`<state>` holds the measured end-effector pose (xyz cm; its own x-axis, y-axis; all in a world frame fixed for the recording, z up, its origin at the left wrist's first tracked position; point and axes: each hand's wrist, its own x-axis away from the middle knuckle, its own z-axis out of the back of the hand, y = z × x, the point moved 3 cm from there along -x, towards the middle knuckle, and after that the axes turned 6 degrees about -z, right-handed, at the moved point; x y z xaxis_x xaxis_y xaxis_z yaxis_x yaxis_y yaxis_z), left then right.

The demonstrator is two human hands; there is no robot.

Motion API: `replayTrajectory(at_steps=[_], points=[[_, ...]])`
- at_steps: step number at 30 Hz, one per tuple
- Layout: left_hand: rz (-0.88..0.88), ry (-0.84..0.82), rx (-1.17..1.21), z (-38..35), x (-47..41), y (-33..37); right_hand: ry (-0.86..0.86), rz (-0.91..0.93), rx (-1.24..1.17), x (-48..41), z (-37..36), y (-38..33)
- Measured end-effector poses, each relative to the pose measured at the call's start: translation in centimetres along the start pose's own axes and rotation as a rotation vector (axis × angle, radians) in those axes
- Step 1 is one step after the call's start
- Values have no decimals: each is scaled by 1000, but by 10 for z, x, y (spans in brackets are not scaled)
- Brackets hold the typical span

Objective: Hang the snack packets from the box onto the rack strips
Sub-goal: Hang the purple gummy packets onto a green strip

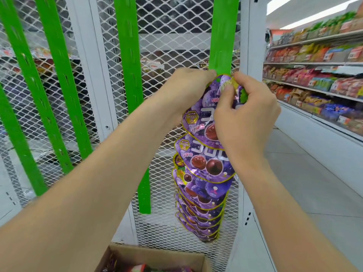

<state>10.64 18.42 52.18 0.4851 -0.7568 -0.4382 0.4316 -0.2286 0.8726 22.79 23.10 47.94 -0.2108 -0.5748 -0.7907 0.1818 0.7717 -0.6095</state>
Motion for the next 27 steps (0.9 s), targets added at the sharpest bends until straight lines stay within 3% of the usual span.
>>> replayTrajectory(at_steps=[5, 8, 11, 15, 17, 19, 23, 27], points=[[-21, 50, -116, 4, 1, -1, -28, 19, 32, 16, -2, 8], [-202, 126, -237, 7, 0, -12, -103, 39, -17, 29, -3, 25], [-413, 176, -503, 9, 10, -27, -129, 70, 29, 36, -2, 37], [-576, 304, -805, 22, 58, -62, -137, 226, 57, 69, 13, 36], [-594, 236, -836, 32, 87, -95, -356, 340, -8, 102, 14, 45], [-480, 85, -856, 40, 117, -141, -681, 420, 24, 143, 5, 62], [-16, -275, -964, 61, 176, -240, -1408, 256, 366, 225, -16, 107], [326, -743, -1118, 70, 217, -313, -1769, 210, 600, 291, -31, 144]])
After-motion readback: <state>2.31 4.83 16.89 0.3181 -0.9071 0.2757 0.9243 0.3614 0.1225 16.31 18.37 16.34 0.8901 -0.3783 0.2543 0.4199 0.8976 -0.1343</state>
